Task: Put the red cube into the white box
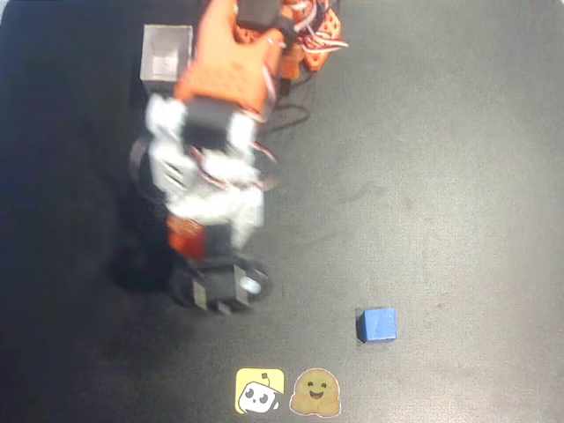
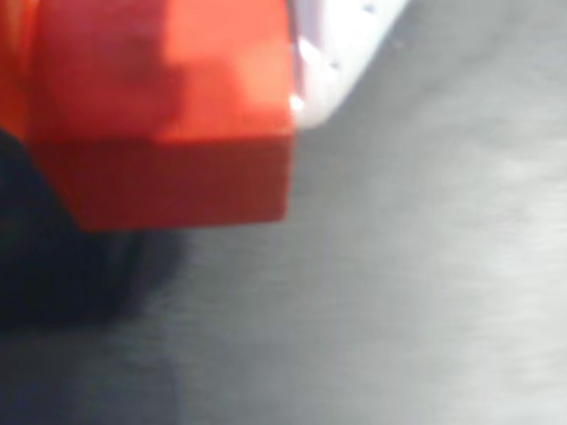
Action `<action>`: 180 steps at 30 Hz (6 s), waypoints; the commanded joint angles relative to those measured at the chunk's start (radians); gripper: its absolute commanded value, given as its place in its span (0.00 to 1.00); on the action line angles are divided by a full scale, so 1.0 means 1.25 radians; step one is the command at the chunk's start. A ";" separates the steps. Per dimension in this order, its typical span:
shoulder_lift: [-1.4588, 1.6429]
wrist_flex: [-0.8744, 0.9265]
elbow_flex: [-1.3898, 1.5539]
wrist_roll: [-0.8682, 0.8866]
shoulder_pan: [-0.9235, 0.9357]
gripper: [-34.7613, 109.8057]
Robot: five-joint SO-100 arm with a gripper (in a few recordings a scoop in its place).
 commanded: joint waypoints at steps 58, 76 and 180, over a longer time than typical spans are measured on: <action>0.886 -0.123 0.977 -0.221 0.756 0.24; 1.188 -0.133 1.279 -0.168 0.762 0.24; 1.490 -0.405 1.556 -0.206 0.654 0.24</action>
